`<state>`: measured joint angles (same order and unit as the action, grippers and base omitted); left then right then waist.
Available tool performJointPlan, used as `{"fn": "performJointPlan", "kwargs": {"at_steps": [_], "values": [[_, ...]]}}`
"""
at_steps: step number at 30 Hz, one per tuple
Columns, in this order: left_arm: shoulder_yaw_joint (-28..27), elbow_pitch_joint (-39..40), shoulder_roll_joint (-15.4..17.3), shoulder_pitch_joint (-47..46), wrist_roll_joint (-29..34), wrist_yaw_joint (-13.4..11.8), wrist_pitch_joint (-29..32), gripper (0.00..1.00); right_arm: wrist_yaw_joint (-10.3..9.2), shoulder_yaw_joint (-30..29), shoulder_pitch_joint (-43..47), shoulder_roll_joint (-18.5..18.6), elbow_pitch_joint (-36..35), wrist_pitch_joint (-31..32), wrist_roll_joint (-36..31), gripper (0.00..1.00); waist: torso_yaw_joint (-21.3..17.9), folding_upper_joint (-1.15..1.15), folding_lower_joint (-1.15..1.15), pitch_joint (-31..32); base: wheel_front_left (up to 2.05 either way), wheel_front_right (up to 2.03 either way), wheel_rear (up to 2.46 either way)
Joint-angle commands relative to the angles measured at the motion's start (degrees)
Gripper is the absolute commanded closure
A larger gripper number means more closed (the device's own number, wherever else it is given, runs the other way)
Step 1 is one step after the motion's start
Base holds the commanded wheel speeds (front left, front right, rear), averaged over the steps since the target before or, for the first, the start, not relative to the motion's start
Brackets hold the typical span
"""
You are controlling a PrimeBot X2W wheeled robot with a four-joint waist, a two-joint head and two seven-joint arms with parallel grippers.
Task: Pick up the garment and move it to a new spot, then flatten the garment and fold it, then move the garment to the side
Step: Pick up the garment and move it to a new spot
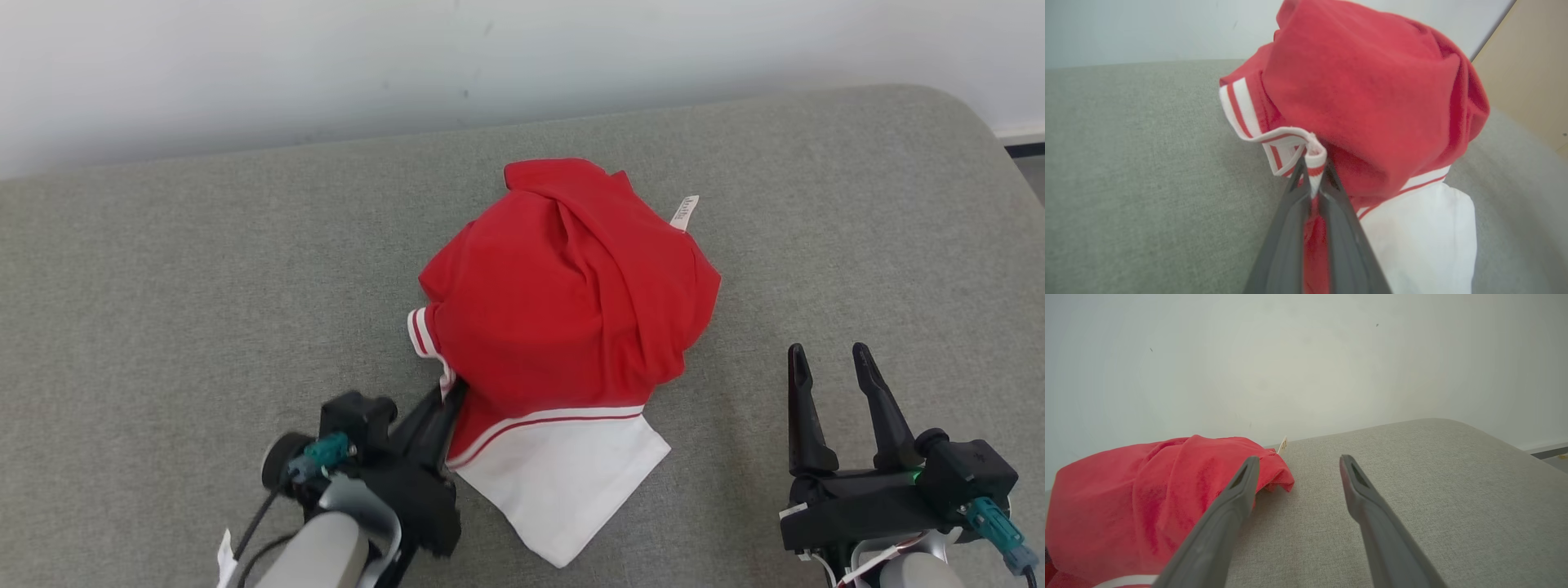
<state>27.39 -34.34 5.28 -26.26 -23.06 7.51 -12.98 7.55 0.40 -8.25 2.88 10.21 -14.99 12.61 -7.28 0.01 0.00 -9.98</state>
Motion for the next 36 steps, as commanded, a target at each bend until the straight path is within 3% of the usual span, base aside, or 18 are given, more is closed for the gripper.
{"fn": "performJointPlan", "kwargs": {"at_steps": [1, 8, 16, 27, 36], "values": [[-0.1, 1.6, 0.7, -2.0, 0.3, -0.1, -0.6, 1.0, -0.12, 0.0, 0.4, 0.0, 0.0, -0.3, 0.4, 0.0, 0.6, -0.01, 0.0, 0.8, 0.0, 0.0, 0.0], [1.2, 8.9, 2.8, -9.3, 0.7, -0.1, 1.1, 1.0, -0.12, 0.7, 0.7, 0.0, 0.5, -0.3, 1.2, 0.0, 0.8, -0.01, 0.0, 2.3, 0.0, 0.0, 0.0], [2.4, 16.9, 5.0, -26.3, -1.3, -0.1, 5.7, 1.0, -0.12, 1.1, 0.7, 0.0, 0.8, -0.3, 2.5, 0.0, -0.9, -0.01, 0.0, 2.9, 0.0, 0.0, 0.0], [2.5, 14.2, 6.0, -53.0, -3.3, -0.1, 6.4, 1.0, -0.12, 2.3, -0.2, 0.0, 1.7, -0.3, 3.8, 0.0, -3.3, -0.01, 0.0, 1.3, 0.0, 0.0, 0.0], [4.0, 9.9, 8.6, -56.2, -5.0, -0.1, 4.1, 1.0, -0.12, 1.4, 0.1, 0.0, 2.3, -0.3, 3.0, 0.0, -0.6, -0.01, 0.0, 2.1, 0.0, 0.0, 0.0]]}}
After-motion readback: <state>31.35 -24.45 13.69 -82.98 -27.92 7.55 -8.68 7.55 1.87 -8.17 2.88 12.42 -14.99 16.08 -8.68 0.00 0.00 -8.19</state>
